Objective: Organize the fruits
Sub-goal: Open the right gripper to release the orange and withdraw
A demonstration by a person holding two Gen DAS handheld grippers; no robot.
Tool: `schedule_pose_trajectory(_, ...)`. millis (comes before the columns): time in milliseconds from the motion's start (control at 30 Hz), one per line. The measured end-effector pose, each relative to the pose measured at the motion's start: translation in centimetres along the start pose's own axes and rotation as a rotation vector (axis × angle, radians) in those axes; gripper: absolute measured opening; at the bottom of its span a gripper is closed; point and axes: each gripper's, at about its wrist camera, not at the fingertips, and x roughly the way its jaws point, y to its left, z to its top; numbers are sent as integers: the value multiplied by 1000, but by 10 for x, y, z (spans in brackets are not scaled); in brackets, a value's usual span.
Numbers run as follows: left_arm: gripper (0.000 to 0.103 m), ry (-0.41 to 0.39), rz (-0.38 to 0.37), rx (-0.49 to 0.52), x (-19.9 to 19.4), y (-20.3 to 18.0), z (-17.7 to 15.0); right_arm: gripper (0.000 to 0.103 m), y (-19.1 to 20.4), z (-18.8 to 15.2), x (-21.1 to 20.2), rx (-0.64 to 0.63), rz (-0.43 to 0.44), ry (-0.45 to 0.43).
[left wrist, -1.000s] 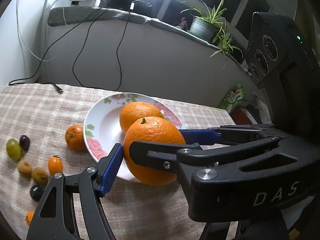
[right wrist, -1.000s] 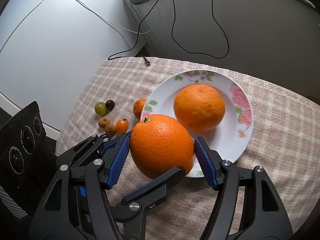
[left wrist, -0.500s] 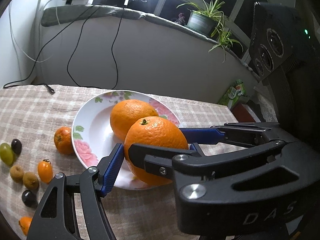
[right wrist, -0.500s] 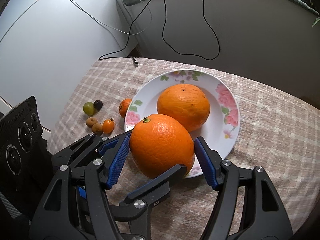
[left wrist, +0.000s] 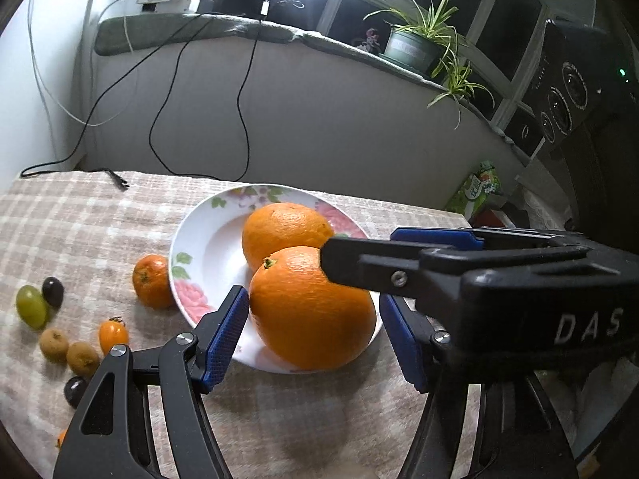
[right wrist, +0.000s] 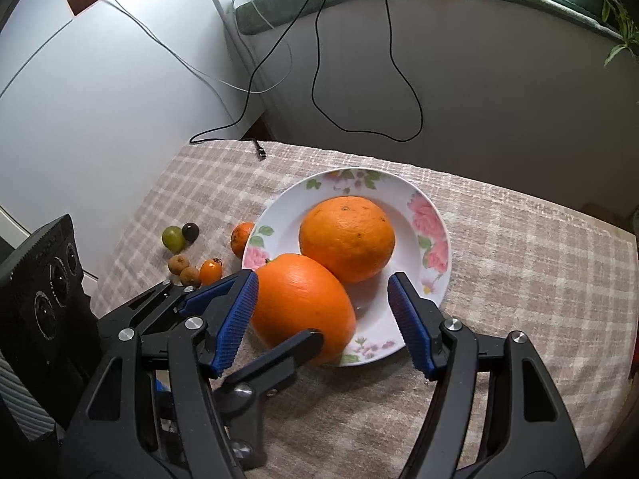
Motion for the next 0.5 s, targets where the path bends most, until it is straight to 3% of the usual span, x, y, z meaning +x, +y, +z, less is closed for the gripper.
schedule_pose_trajectory(500,68,-26,20,-4,-27,9,-5,73,2,-4,-24,24,2,-55)
